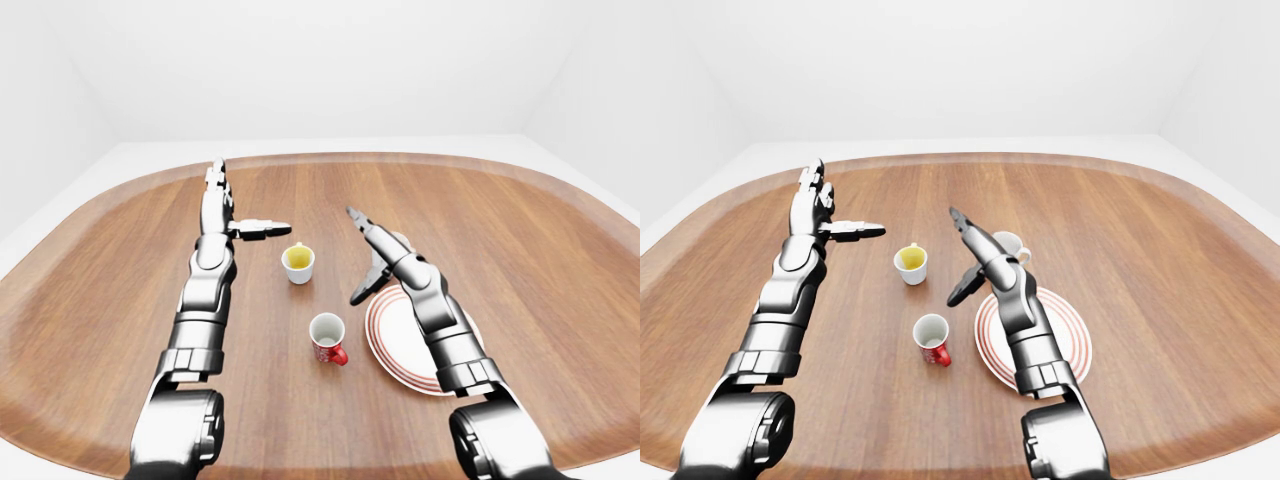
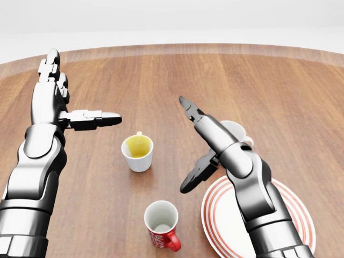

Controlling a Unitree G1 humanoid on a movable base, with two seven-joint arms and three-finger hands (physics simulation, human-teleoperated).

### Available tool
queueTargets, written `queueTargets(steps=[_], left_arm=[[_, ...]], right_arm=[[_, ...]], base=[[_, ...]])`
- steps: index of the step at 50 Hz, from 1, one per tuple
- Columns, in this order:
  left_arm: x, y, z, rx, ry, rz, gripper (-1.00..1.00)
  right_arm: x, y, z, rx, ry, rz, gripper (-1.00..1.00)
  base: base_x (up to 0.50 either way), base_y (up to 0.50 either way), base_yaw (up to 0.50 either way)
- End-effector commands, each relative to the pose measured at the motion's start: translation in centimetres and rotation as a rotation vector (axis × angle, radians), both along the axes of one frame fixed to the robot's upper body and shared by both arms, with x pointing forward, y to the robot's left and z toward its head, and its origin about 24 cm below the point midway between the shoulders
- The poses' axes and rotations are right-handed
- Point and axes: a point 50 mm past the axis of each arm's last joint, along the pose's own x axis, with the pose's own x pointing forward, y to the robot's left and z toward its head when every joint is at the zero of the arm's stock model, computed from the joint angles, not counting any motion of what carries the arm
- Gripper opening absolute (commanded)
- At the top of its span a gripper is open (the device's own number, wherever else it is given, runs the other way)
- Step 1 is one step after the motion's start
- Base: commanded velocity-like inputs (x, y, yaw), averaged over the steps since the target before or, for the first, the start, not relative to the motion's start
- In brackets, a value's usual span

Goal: Pick up the red mug and put it on the plate

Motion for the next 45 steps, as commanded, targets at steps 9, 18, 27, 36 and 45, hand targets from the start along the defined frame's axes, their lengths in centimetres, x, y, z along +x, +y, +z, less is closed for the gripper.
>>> queueTargets(steps=[9,18,27,36,45], left_arm=[[0.0,0.0,0.1,0.001,-0.005,-0.001,1.0],[0.1,0.0,-0.2,-0.003,0.011,0.001,1.0],[0.1,0.1,-0.3,-0.005,0.017,0.003,1.0],[0.2,0.1,-0.4,-0.008,0.022,0.004,1.0],[0.2,0.2,-0.4,-0.011,0.027,0.004,1.0]], right_arm=[[-0.2,1.4,-3.7,-0.051,0.13,-0.004,1.0],[-0.2,1.9,-5.6,-0.052,0.203,-0.028,1.0],[-0.3,2.3,-6.8,-0.061,0.249,-0.041,1.0],[-0.5,2.9,-7.6,-0.076,0.279,-0.041,1.0],[-0.8,3.5,-8.6,-0.096,0.318,-0.045,1.0]], base=[[0.0,0.0,0.0],[0.0,0.0,0.0],[0.0,0.0,0.0],[0.0,0.0,0.0],[0.0,0.0,0.0]])
